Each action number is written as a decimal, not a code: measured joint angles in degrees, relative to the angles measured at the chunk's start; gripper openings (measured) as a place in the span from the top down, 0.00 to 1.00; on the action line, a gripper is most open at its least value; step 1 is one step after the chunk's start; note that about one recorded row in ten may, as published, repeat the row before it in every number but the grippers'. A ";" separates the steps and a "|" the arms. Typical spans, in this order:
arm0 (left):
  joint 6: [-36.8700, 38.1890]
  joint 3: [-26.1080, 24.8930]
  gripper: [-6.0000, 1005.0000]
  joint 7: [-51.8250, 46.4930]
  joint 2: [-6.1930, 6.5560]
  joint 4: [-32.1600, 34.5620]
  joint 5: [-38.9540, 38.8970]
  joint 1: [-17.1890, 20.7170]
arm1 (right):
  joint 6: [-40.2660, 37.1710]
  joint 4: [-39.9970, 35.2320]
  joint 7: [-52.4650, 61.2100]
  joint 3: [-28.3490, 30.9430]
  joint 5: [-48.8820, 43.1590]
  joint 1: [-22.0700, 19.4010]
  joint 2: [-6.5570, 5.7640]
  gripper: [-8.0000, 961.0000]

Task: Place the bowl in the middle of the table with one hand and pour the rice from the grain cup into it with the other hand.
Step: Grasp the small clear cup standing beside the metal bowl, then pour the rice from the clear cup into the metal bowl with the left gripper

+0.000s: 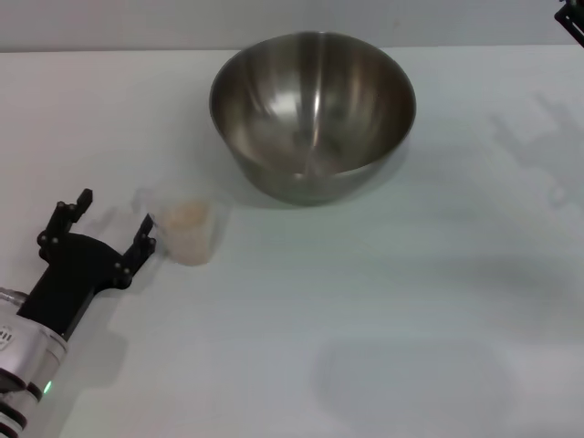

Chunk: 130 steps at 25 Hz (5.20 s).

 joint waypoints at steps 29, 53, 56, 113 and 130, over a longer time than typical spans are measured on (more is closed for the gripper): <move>-1.71 -2.98 0.19 -0.21 -0.17 0.18 0.03 -3.24 | 2.04 0.74 0.45 -0.85 0.00 -0.78 0.07 0.12; -4.89 -5.11 0.86 -0.33 -0.17 -0.14 1.04 -4.85 | 2.14 0.71 0.44 -0.85 0.00 -0.08 0.06 0.12; -4.85 -6.70 0.89 -0.33 -0.06 -0.98 1.09 -4.87 | 2.01 0.75 0.44 -0.84 -0.01 -0.08 0.06 0.12; -5.81 -17.43 0.97 40.24 0.02 -3.78 1.92 -24.24 | 2.78 1.93 0.62 -0.78 1.58 -0.39 -0.01 0.12; -8.80 -17.40 0.97 66.89 -0.19 -9.19 1.95 -24.90 | 3.42 1.88 0.62 -0.85 1.58 -0.24 -0.12 0.12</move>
